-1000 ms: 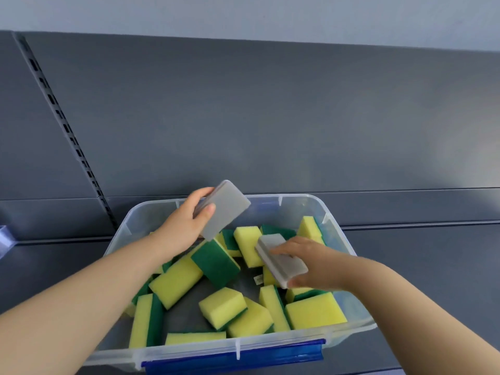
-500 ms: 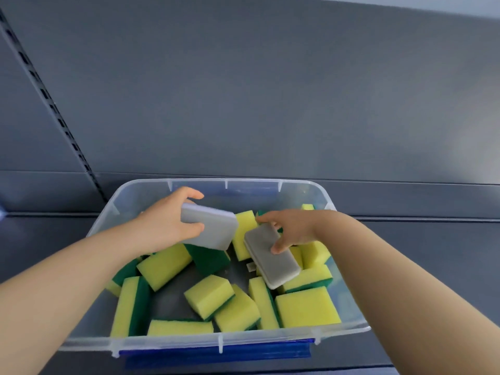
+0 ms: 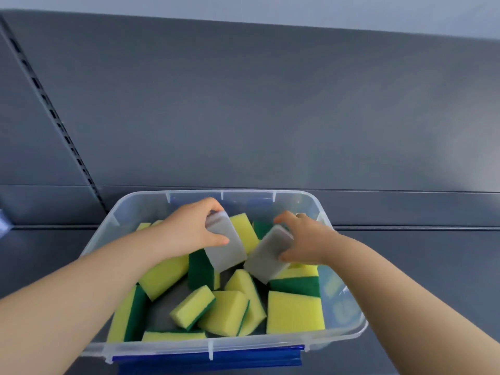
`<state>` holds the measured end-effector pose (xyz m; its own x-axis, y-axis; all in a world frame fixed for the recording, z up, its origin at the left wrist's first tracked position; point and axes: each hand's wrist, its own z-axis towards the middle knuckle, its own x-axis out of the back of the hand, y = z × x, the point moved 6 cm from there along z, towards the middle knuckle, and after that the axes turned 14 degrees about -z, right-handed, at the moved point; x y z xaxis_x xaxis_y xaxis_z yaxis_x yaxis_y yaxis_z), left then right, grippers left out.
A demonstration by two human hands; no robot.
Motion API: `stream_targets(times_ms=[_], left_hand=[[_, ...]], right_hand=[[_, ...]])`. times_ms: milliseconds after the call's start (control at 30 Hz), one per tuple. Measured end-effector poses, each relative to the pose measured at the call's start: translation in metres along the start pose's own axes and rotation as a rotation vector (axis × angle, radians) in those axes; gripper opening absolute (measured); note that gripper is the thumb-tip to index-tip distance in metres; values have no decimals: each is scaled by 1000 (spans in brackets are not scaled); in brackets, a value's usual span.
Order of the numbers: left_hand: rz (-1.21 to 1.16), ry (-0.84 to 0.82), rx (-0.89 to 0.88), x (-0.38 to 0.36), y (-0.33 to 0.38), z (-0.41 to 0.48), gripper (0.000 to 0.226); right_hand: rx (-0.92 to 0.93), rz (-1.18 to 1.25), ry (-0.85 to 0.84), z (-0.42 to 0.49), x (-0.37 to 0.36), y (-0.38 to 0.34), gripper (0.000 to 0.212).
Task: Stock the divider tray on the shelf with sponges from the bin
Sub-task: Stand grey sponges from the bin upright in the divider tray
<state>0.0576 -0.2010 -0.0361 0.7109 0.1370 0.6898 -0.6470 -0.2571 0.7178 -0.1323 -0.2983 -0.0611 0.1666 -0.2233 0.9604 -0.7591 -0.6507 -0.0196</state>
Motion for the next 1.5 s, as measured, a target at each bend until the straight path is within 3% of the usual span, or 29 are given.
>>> stream_targets(times_ms=[67, 133, 333, 433, 533, 600, 700, 800, 933, 1133, 1367, 1500], left_hand=[[-1, -26, -22, -9, 6, 1, 39], [-11, -35, -28, -14, 12, 0, 42], [148, -69, -57, -21, 22, -5, 64], [168, -6, -53, -11, 26, -10, 67], [160, 152, -25, 17, 28, -18, 63], [154, 199, 28, 25, 27, -25, 54], [74, 171, 62, 11, 31, -32, 44], [-10, 195, -3, 2, 41, -40, 39], [-90, 272, -66, 11, 47, -67, 38], [46, 409, -241, 52, 54, -142, 46], [190, 528, -352, 129, -22, -288, 48], [152, 540, -262, 159, -105, -379, 51]], right_hand=[[23, -457, 15, -8, 8, -5, 68], [80, -708, 65, -13, 11, -16, 53], [216, -810, 187, -11, 7, -56, 34], [155, -662, 113, -17, 13, -44, 36], [114, -275, 180, -26, 32, -24, 29], [143, 64, 176, -27, 38, -15, 38], [289, 452, 159, -27, 38, -22, 71], [379, 461, 220, -28, 31, -30, 81], [379, 459, 299, -37, 35, -34, 61], [412, 461, 483, -89, 67, -87, 36], [581, 462, 615, -167, 56, -251, 52], [683, 446, 596, -200, 19, -365, 48]])
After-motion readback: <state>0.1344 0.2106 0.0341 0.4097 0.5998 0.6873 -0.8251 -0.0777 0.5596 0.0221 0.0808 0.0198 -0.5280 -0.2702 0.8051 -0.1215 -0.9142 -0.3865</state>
